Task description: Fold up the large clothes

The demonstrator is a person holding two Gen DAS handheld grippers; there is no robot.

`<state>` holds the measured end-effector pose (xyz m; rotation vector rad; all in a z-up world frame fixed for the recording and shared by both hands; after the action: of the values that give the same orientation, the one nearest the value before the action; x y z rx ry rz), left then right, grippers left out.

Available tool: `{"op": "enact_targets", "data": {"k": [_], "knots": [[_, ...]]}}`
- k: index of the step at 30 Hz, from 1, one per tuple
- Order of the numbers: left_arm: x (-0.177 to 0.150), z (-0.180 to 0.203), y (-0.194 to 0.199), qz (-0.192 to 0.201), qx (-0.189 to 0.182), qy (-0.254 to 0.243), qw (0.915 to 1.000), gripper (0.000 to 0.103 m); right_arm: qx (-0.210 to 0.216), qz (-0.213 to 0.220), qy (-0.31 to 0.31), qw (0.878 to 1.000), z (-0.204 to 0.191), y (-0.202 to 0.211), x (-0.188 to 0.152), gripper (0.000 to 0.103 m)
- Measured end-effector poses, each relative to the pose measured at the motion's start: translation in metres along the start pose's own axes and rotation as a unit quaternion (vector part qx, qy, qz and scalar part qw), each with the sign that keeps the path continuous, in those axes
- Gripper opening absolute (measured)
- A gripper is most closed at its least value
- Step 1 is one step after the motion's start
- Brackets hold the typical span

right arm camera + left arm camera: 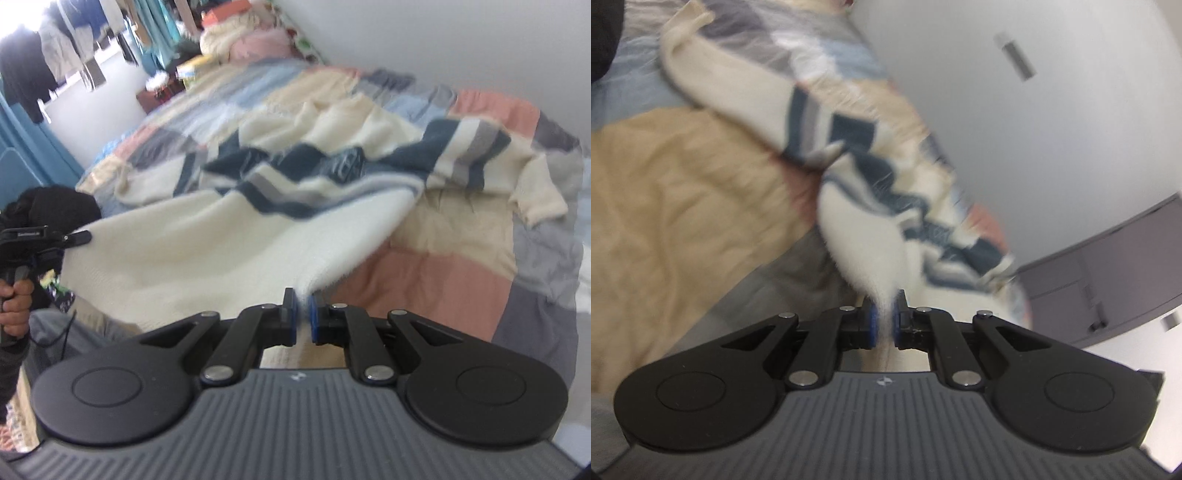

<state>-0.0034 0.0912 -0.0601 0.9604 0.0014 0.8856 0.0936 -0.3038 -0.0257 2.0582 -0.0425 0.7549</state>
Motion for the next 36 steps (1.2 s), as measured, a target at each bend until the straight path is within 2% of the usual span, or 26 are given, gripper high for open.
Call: {"op": "enact_targets", "data": {"k": [3, 5, 10, 12, 14, 16, 21, 29, 32, 36], "knots": [[-0.012, -0.018, -0.014, -0.026, 0.041, -0.011, 0.9987, 0.010, -0.004, -0.045, -0.043, 0.998, 0.011, -0.023, -0.032, 0.010], [-0.017, -0.029, -0.023, -0.040, 0.053, -0.010, 0.9978, 0.010, 0.002, -0.060, -0.070, 0.996, 0.017, -0.036, -0.052, 0.010], [-0.022, -0.031, -0.030, -0.039, 0.070, -0.030, 0.9963, 0.010, 0.016, -0.059, -0.100, 0.993, 0.016, -0.046, -0.067, 0.011], [-0.020, -0.026, -0.025, -0.030, 0.078, -0.054, 0.9950, 0.017, 0.011, -0.044, -0.097, 0.994, 0.014, -0.040, -0.060, 0.011], [-0.013, -0.020, -0.015, -0.006, 0.088, -0.067, 0.9939, 0.042, 0.004, -0.024, -0.085, 0.996, 0.011, -0.030, -0.047, 0.011], [-0.004, -0.010, -0.004, 0.025, 0.088, -0.084, 0.9923, 0.050, 0.004, -0.001, -0.078, 0.997, 0.006, -0.023, -0.029, 0.012], [0.021, 0.024, 0.023, 0.075, 0.083, -0.126, 0.9858, 0.050, 0.012, 0.057, -0.022, 0.998, -0.034, 0.002, 0.019, 0.012], [0.061, 0.081, 0.044, 0.131, 0.070, -0.201, 0.9684, 0.052, 0.021, 0.151, -0.014, 0.988, -0.089, 0.016, 0.097, 0.012], [0.066, 0.095, 0.034, 0.130, 0.058, -0.206, 0.9681, 0.053, 0.032, 0.194, -0.002, 0.981, -0.101, 0.000, 0.106, 0.012], [0.052, 0.110, -0.010, 0.095, 0.038, -0.236, 0.9663, 0.053, 0.036, 0.208, -0.033, 0.977, -0.089, -0.044, 0.090, 0.012]]}}
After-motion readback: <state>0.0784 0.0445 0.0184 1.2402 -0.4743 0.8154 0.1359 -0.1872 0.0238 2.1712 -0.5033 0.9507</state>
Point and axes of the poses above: each gripper's, at about its wrist camera, not at the fingertips, and y roughly against the way its jaws point, z to its right, x to its top, the point moved 7 cm from there along -y, roughly the way its jaws point, and after that the axes turned 12 degrees about x, right-handed, at the moved point
